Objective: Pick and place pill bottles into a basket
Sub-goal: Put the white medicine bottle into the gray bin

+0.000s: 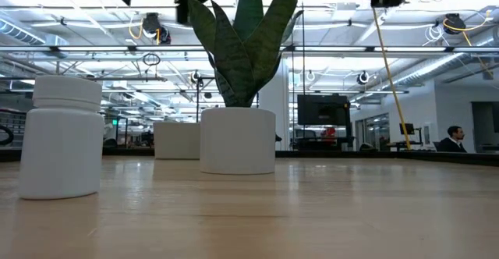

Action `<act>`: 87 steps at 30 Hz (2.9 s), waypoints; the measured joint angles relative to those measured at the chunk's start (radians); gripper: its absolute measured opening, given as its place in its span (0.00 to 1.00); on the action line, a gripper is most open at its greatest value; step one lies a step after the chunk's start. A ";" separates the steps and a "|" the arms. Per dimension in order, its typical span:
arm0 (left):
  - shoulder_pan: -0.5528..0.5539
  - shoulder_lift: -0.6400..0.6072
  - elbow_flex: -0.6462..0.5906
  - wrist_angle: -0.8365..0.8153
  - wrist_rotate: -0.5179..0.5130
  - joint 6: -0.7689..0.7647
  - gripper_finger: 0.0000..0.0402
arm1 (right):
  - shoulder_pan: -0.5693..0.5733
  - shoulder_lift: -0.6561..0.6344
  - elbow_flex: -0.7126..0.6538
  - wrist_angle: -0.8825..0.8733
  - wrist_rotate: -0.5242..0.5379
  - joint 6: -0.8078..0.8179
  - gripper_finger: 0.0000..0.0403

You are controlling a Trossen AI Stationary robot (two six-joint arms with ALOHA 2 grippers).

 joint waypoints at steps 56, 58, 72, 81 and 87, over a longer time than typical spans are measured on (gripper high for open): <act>-0.442 0.185 0.000 0.279 -0.230 -0.132 0.62 | -0.038 0.510 0.237 0.452 -0.235 0.352 0.39; -0.446 0.185 0.000 0.280 -0.246 -0.133 0.62 | -0.042 0.509 0.237 0.452 -0.235 0.356 0.39; -0.462 0.323 0.152 0.270 -0.134 -0.130 0.62 | -0.066 0.513 0.237 0.458 -0.274 0.355 0.39; -0.407 0.307 0.162 0.178 -0.019 -0.083 0.61 | -0.026 0.515 0.235 0.466 -0.253 0.336 0.39; -0.391 0.308 0.162 0.201 0.086 -0.096 0.49 | -0.006 0.514 0.237 0.476 -0.256 0.332 0.39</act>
